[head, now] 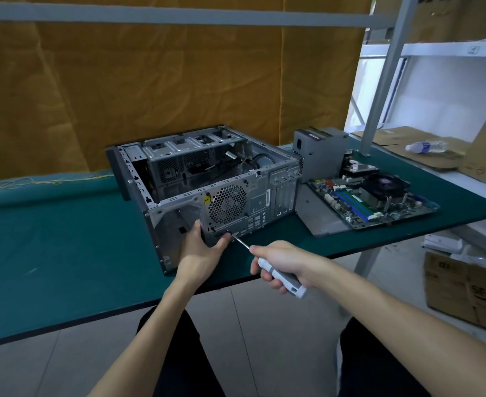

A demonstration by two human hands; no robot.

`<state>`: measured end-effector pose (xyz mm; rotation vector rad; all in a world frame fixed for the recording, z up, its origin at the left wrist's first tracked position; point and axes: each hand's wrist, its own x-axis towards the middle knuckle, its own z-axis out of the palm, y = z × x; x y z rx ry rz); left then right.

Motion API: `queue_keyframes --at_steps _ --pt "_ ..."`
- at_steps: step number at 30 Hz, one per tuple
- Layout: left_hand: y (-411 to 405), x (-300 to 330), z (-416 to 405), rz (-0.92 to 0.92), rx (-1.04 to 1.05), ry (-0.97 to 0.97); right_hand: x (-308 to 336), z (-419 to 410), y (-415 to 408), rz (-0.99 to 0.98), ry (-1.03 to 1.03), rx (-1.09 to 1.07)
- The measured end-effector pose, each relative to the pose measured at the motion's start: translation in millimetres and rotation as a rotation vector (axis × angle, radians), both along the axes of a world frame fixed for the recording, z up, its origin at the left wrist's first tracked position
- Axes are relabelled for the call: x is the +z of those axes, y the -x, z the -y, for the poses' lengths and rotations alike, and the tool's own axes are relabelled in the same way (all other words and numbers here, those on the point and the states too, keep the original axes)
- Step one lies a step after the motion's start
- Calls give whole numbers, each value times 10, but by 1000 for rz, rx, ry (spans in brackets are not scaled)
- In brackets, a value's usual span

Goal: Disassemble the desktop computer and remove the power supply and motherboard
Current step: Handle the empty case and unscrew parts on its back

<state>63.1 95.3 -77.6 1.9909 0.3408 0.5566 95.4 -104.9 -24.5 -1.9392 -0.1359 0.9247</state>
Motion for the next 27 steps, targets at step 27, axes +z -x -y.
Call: queue_keyframes --at_steps 27 --pt "345 300 176 -320 -127 523 167 -313 580 1097 632 66"
